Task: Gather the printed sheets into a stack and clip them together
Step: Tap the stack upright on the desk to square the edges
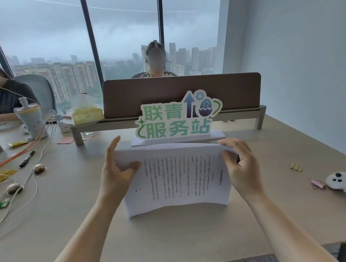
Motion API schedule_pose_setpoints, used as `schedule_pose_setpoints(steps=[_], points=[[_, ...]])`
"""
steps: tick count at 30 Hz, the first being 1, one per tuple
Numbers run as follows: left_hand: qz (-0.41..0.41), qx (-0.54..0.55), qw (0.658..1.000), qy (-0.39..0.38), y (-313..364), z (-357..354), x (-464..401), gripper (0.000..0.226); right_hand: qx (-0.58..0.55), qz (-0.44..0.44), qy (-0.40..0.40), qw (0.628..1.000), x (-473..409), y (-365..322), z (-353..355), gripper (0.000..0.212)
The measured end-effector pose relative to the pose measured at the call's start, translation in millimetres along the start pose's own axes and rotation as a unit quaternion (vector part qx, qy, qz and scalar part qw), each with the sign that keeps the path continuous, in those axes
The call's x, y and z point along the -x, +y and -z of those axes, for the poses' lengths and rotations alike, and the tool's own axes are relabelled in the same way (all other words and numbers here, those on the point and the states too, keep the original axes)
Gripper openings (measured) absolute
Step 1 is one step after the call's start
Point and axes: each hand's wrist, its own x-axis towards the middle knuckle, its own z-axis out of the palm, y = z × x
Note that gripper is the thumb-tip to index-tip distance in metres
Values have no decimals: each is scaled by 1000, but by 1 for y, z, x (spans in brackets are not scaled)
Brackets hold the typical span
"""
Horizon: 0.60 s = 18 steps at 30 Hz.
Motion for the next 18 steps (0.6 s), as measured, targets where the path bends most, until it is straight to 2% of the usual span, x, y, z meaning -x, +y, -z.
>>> schedule_pose_setpoints(steps=[3, 6, 9, 10, 14, 18], points=[[96, 119, 988, -5, -7, 1, 4, 86, -51, -68, 6, 996, 3, 1, -2, 40], [148, 177, 972, -45, -12, 3, 4, 52, -189, -175, -2, 966, 8, 5, -8, 46], [188, 193, 961, -56, -12, 0, 2, 15, -269, -235, -25, 934, 10, 8, -11, 17], [187, 191, 962, -56, -10, -1, 1, 9, -262, -239, -23, 935, 9, 7, -11, 9], [143, 194, 969, -50, 5, 3, -11, 13, -254, -197, 1, 947, -2, -4, -11, 22], [114, 189, 973, -66, 0, 13, -15, 9, -284, -165, -14, 944, -7, -7, -6, 19]])
